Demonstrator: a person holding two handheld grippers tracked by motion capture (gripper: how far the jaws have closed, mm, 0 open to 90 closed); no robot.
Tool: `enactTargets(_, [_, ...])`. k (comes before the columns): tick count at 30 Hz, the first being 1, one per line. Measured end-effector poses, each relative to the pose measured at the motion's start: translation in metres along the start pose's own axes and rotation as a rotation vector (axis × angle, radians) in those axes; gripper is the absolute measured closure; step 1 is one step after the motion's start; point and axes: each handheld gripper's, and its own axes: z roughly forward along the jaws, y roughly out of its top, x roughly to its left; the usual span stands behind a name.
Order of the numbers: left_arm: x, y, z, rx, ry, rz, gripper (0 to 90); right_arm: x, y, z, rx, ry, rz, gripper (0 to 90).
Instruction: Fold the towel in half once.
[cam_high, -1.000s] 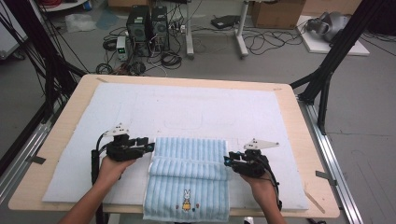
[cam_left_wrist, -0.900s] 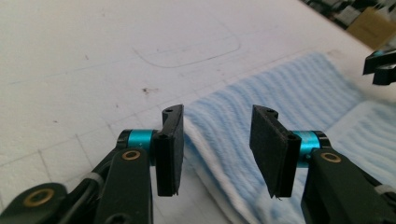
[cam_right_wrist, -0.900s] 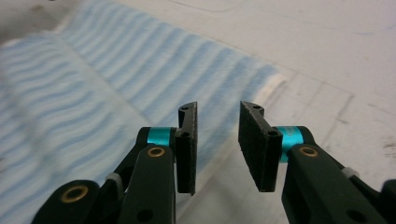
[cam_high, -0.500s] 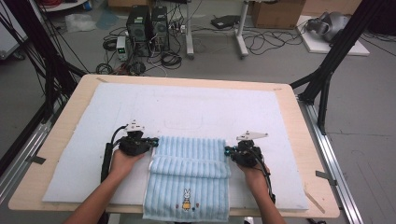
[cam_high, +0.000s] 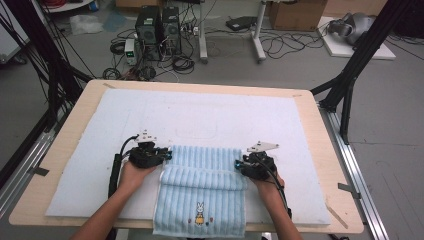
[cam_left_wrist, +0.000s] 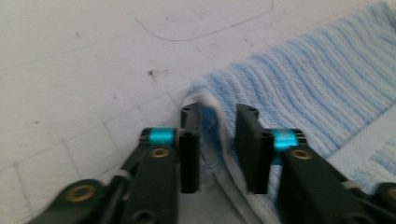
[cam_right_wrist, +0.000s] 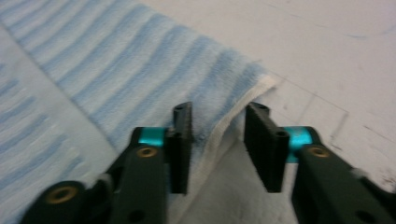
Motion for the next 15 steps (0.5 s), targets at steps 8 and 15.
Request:
enactTargets(8, [0.013,0.018,0.006,-0.026,-0.006,-0.082,86.3,-0.013,0.008,0.005,0.001,0.032,0.074,86.5])
enactTargets(15, [0.032,0.047,0.019,-0.071,0.005,-0.072,86.3,-0.034,0.028,0.019,-0.047,-0.018,0.093,86.3])
